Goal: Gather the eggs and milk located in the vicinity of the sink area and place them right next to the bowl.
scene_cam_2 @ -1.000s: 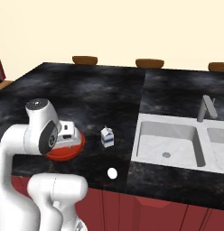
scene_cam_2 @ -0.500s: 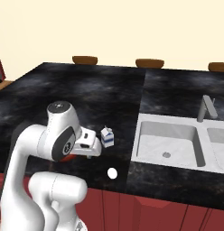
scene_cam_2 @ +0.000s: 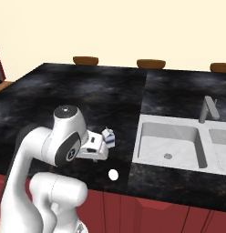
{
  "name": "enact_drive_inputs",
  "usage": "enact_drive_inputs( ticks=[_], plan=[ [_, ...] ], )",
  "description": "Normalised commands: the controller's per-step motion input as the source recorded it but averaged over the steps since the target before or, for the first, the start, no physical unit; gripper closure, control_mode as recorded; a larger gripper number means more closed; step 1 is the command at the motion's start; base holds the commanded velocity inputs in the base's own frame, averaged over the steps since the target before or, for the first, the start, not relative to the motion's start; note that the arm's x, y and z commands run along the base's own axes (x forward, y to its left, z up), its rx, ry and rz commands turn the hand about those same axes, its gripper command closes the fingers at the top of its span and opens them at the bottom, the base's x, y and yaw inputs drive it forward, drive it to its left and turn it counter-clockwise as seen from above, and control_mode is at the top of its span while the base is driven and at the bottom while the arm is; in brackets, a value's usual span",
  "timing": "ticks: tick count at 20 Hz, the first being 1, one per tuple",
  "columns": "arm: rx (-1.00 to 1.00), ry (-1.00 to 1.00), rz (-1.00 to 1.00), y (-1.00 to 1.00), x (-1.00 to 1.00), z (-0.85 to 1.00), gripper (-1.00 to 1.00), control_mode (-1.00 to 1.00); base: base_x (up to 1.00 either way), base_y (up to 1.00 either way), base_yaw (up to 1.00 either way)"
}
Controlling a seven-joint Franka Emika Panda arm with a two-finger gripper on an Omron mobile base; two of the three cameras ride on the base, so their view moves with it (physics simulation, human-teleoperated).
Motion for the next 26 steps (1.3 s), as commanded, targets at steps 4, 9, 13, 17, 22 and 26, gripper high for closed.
enact_drive_inputs(
  ticks=[4,9,13,17,22,26],
  plan=[
    [0.0,0.0,0.0,-0.27,-0.01,-0.19,-1.0,-1.0,0.0,0.0,0.0],
    [0.0,0.0,0.0,-0.28,0.0,-0.26,-1.0,-1.0,0.0,0.0,0.0],
    [0.0,0.0,0.0,-0.25,0.0,-0.33,-1.0,-1.0,0.0,0.0,0.0],
    [0.0,0.0,0.0,-0.09,0.0,-0.34,-1.0,-1.0,0.0,0.0,0.0],
    [0.0,0.0,0.0,0.0,0.14,-0.26,-1.0,-1.0,0.0,0.0,0.0],
    [0.0,0.0,0.0,0.0,0.27,-0.21,-1.0,-1.0,0.0,0.0,0.0]
  ],
)
